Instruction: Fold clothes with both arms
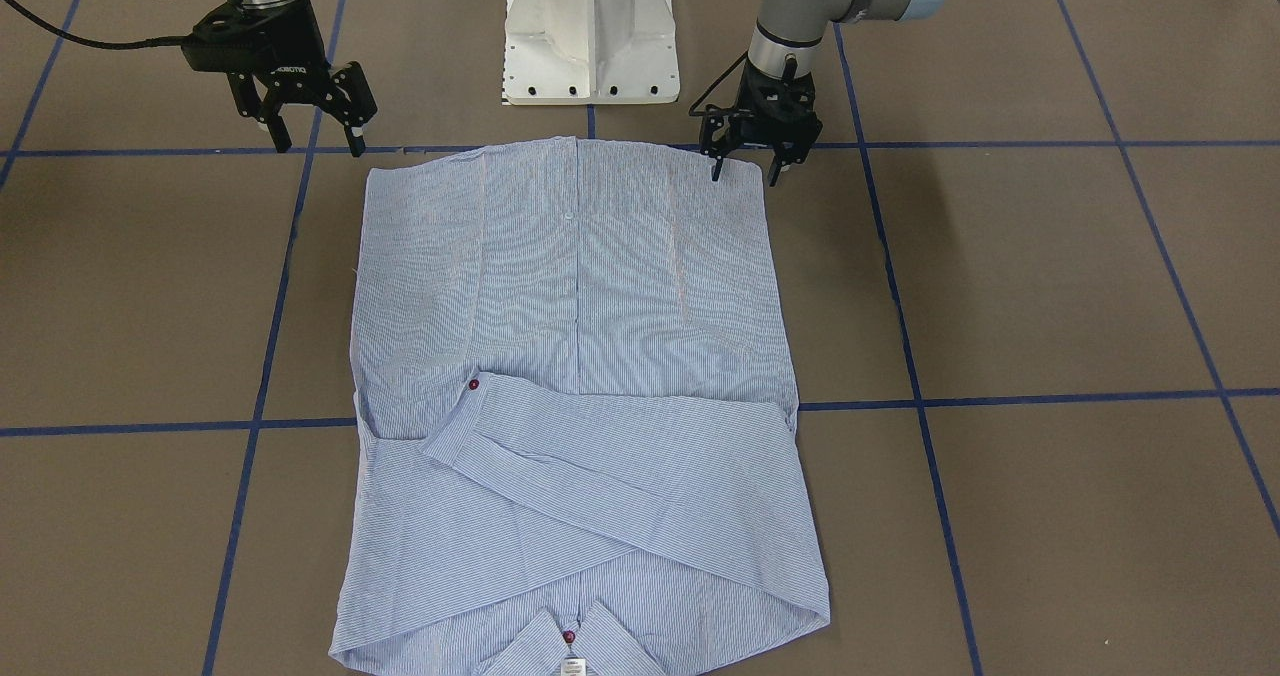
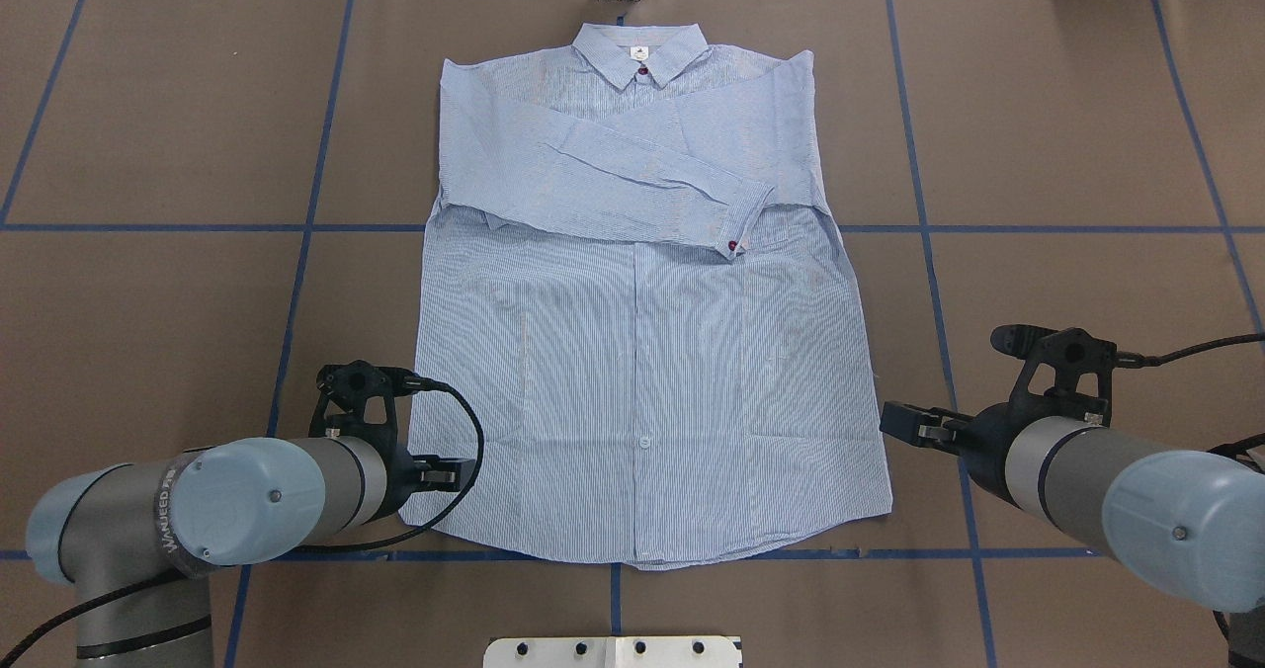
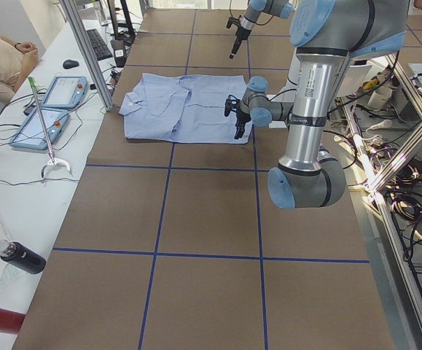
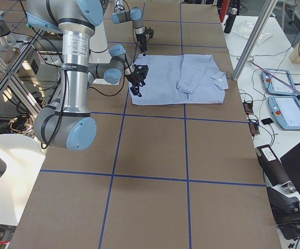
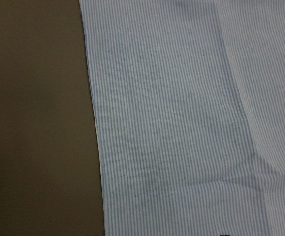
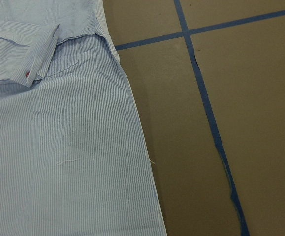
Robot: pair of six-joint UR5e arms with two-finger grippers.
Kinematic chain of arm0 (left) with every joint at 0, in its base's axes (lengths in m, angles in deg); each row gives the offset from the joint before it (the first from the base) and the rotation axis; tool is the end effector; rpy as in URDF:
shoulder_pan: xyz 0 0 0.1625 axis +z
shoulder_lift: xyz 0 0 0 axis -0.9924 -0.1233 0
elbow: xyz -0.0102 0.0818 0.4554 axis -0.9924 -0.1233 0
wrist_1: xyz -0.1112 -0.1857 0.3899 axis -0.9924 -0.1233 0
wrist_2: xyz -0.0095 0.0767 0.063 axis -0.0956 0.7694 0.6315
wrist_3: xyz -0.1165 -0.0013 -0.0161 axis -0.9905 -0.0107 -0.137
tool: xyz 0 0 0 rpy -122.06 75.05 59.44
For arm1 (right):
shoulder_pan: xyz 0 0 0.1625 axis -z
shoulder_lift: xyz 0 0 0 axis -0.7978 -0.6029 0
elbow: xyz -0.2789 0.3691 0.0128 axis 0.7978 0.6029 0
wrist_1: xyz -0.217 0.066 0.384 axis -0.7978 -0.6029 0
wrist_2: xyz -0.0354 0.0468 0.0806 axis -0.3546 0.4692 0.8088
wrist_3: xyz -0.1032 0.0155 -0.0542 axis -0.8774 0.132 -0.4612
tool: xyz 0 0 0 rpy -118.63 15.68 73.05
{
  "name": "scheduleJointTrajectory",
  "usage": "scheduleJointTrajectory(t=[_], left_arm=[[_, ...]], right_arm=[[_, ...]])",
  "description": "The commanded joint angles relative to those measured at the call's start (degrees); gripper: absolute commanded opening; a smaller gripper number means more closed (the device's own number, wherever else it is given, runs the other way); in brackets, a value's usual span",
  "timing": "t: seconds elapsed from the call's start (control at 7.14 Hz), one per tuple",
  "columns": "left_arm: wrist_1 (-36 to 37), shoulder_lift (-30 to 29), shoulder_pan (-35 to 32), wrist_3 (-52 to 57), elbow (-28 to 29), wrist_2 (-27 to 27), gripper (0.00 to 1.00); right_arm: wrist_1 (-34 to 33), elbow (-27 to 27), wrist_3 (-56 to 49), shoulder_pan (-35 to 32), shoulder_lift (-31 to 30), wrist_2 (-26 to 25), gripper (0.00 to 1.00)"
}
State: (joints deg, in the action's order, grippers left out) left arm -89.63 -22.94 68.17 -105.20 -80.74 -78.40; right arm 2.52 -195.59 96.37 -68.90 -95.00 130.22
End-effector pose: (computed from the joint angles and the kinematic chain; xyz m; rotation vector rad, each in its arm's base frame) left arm 0.5398 -0.2829 0.3486 0.2317 0.8863 -0.0615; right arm -0.3828 -0.2725 0.3713 0.3068 -0.8239 0.3434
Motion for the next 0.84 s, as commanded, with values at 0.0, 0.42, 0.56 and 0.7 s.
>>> scheduleJointTrajectory(t=[0.0,0.42,0.56,0.7], left_arm=[[-0.22,0.55,0.33,-3.12,1.15,0.07,0.76],[-0.13,0.55,0.86,-3.13,1.16,-0.02,0.76],[-0.13,0.55,1.12,-3.13,1.07,-0.02,0.75],[-0.22,0.9,1.3,-3.21,0.98,-0.11,0.75]], right_arm=[[0.0,0.01,0.0,0.15,0.0,-0.17,1.0],[0.0,0.09,0.0,0.24,0.0,-0.17,1.0],[0.0,0.09,0.0,0.24,0.0,-0.17,1.0],[0.0,0.09,0.0,0.24,0.0,-0.43,1.0]])
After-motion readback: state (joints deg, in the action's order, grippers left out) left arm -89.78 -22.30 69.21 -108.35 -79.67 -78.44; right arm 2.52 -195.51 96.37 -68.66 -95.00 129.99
